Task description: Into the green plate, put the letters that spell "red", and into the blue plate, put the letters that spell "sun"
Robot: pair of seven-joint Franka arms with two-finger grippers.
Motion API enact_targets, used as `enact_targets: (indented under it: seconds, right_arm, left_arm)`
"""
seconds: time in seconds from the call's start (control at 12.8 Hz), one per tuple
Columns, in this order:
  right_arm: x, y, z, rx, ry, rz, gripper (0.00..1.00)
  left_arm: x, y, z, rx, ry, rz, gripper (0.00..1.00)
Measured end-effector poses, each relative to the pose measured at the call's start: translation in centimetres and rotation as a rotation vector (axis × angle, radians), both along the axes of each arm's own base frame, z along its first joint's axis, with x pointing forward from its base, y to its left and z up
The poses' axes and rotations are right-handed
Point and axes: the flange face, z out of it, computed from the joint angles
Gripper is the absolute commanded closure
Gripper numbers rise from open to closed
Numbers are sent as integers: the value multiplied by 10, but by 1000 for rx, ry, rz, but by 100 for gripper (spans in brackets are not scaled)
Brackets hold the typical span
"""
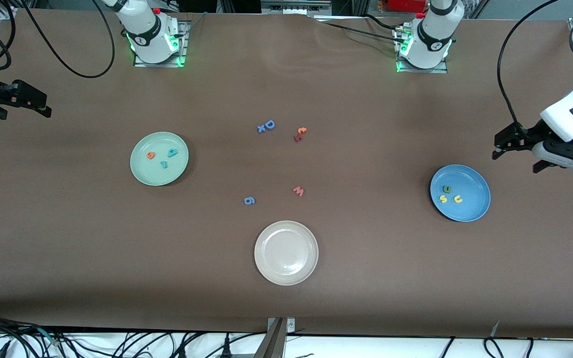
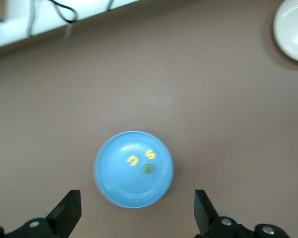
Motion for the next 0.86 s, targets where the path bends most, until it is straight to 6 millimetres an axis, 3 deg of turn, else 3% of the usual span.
enact_targets:
  seconds: [0.24,0.86]
  right_arm:
    - [0,-6,-1,1,1,-10,0]
    - [3,-10,-7,5,12,-17,0]
  left_arm:
    - [1,-30,13,39,-10,56,0]
    - [-6,-8,3,-63,80,167,0]
